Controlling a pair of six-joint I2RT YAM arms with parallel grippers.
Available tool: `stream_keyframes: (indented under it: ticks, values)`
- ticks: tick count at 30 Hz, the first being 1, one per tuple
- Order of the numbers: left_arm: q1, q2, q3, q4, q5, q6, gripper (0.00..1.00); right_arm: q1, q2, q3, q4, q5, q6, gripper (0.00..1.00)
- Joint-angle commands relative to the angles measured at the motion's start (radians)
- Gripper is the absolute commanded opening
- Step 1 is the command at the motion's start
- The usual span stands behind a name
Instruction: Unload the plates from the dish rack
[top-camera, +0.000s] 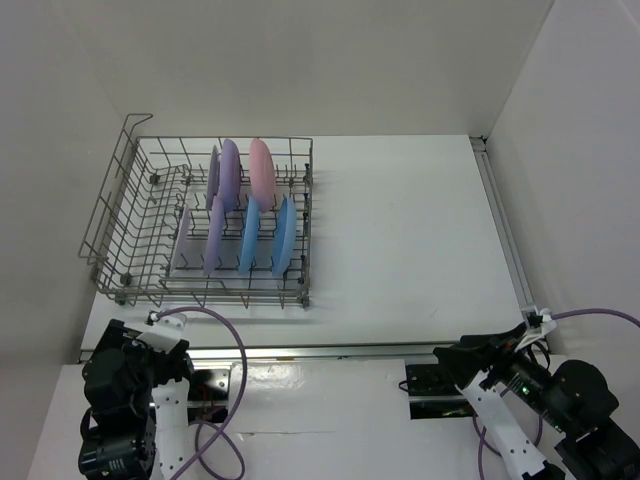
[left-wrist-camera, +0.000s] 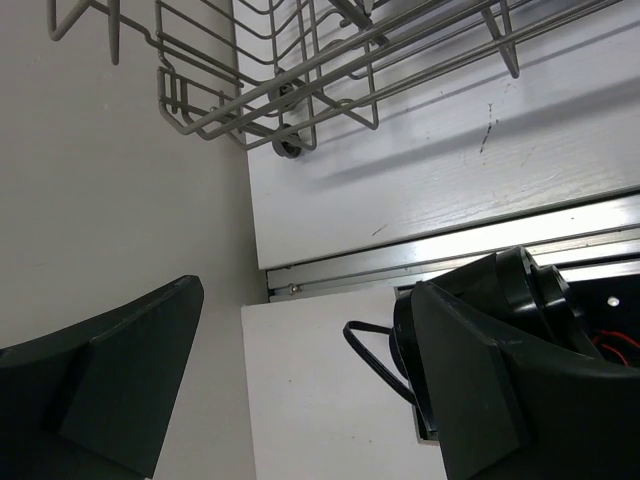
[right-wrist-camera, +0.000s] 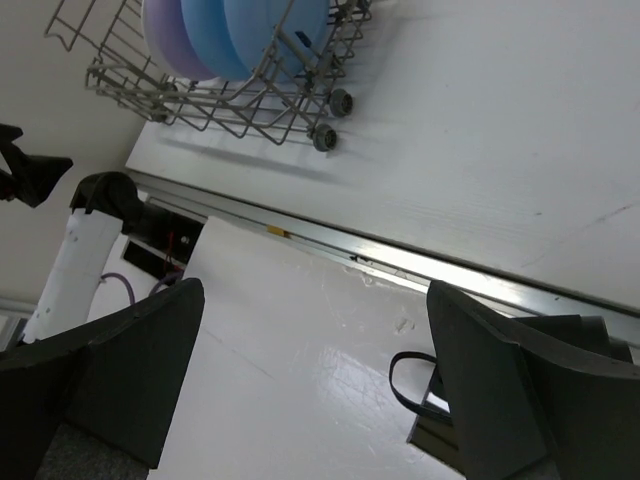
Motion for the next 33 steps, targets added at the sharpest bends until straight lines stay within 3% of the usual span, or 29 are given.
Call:
stream_keyframes:
  ticks: [1, 5, 9, 16, 17, 21, 24, 27, 30, 31, 33]
  values:
    - [0.007, 0.026, 0.024, 0.006, -0.005, -0.027, 1.0, 0.008, -0.055, 0.044, 0.013, 0.066, 0.035, 1.0]
    - [0.007, 0.078, 0.024, 0.006, -0.005, 0.03, 0.98, 0.008, 0.038, 0.116, 0.013, 0.126, -0.003, 1.0]
    - [0.007, 0.185, 0.099, 0.006, 0.017, -0.086, 0.97, 0.008, 0.233, 0.145, 0.051, 0.103, -0.13, 1.0]
    - [0.007, 0.536, 0.511, 0.006, 0.129, -0.292, 0.97, 0.008, 0.688, 0.217, 0.157, 0.008, -0.193, 1.0]
    - [0.007, 0.587, 0.61, 0.006, 0.115, -0.319, 0.97, 0.008, 0.774, 0.243, 0.21, -0.015, -0.204, 1.0]
    - [0.007, 0.826, 0.754, 0.019, 0.002, -0.441, 0.97, 0.008, 0.949, 0.436, 0.346, -0.006, -0.215, 1.0]
    - [0.007, 0.975, 0.743, 0.077, -0.107, -0.462, 0.95, 0.008, 1.125, 0.533, 0.371, 0.044, -0.268, 1.0]
    - [0.007, 1.081, 0.733, 0.18, -0.221, -0.462, 0.94, 0.02, 1.305, 0.635, 0.371, 0.203, -0.278, 1.0]
    - [0.007, 1.17, 0.717, 0.303, -0.27, -0.432, 0.97, 0.126, 1.386, 0.662, 0.462, 0.58, -0.326, 1.0]
    - [0.007, 1.201, 0.717, 0.323, -0.282, -0.419, 0.97, 0.158, 1.429, 0.662, 0.508, 0.791, -0.413, 1.0]
    - [0.007, 1.264, 0.735, 0.37, -0.293, -0.419, 0.97, 0.191, 1.472, 0.653, 0.667, 0.953, -0.495, 1.0]
